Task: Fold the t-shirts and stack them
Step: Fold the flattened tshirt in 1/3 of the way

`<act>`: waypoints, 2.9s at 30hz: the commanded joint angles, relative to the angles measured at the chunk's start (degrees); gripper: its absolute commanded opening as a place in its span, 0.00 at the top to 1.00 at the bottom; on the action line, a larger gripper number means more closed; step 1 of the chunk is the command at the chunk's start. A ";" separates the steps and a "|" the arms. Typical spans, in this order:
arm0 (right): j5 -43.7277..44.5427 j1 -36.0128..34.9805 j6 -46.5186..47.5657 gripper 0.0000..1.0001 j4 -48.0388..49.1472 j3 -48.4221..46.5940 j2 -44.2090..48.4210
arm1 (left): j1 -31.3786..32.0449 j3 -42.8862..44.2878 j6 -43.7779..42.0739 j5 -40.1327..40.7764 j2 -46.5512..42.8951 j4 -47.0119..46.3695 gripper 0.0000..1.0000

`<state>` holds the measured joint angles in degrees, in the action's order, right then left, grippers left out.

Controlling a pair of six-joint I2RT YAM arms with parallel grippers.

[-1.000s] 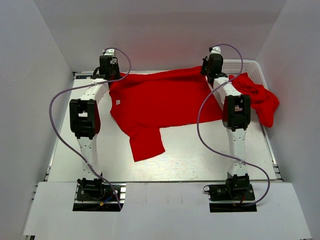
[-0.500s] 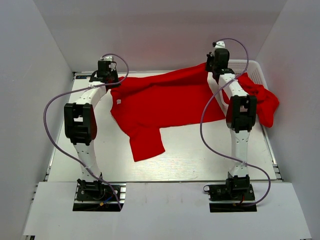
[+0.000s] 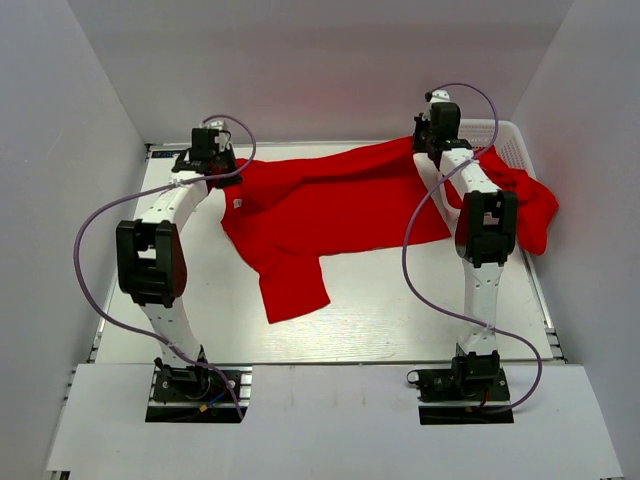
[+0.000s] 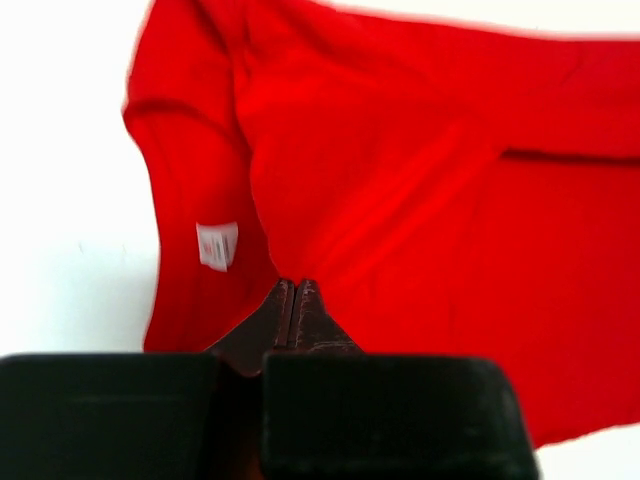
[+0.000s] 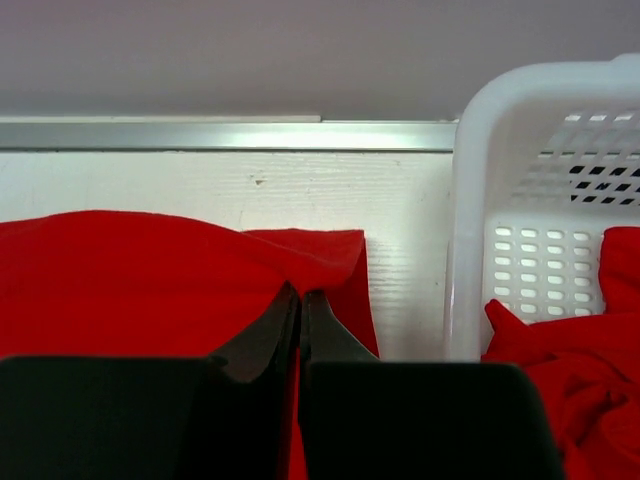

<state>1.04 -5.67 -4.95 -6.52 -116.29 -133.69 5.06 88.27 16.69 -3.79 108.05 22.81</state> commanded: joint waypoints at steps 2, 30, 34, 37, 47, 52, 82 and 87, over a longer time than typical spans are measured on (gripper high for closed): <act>-0.34 0.75 0.03 1.00 -1.29 1.42 4.14 | 0.21 -4.76 1.51 -1.92 -3.46 1.36 1.00; -0.42 0.05 4.59 0.31 -3.23 4.05 4.49 | 0.21 -6.01 3.00 -2.45 -0.82 6.11 0.00; -5.25 -1.09 6.97 0.23 -2.36 3.53 4.93 | 0.21 0.65 2.30 -2.45 1.72 6.11 0.00; -6.48 -1.71 8.37 0.22 -2.00 2.21 4.31 | 0.21 6.72 1.77 -4.29 6.28 4.00 0.00; -9.39 -4.00 5.39 0.10 0.89 -3.85 -4.55 | 0.21 29.40 1.16 -9.99 27.98 1.72 0.02; -10.97 -3.82 2.05 0.10 3.36 -5.53 -8.25 | 0.21 30.73 1.15 -9.93 32.14 -0.65 0.02; -14.13 -2.85 -8.14 0.10 11.71 -11.41 -17.92 | -5.94 43.82 -1.48 -12.03 45.67 -3.56 0.01; -14.40 -2.94 -7.71 0.10 12.59 -11.15 -13.97 | -5.94 44.36 -2.54 -11.33 40.50 -5.05 0.01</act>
<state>-11.92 -8.88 -12.49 3.22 -125.62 -151.24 -0.36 131.55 15.73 -14.72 151.74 16.14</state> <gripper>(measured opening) 0.904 0.989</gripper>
